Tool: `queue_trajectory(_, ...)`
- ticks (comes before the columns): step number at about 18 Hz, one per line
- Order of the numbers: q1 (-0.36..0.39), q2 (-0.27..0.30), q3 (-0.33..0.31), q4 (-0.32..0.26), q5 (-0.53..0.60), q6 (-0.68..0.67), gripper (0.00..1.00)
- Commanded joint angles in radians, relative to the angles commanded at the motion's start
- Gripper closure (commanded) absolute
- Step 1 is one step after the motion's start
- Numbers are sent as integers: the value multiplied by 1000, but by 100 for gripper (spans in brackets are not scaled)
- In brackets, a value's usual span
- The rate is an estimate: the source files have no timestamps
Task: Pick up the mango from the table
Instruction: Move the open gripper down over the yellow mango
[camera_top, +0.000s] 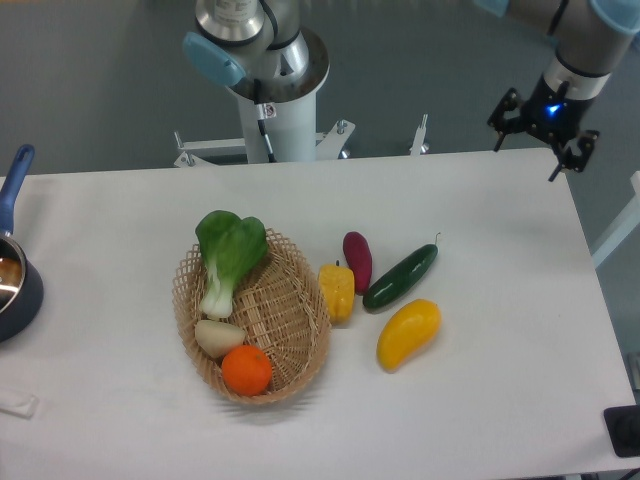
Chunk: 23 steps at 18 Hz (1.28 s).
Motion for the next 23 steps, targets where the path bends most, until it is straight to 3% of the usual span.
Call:
queue_trajectory(5, -136, -93, 20, 9, -12, -217, 0)
queue_trajectory(9, -236, -195, 70, 135, 12, -225, 0)
queue_trajectory(12, -268, -224, 86, 153, 12, -226, 0)
queue_trajectory(14, -300, -239, 86, 208, 14, -228, 0)
queue_trajectory(23, -371, -295, 77, 268, 18, -275, 0)
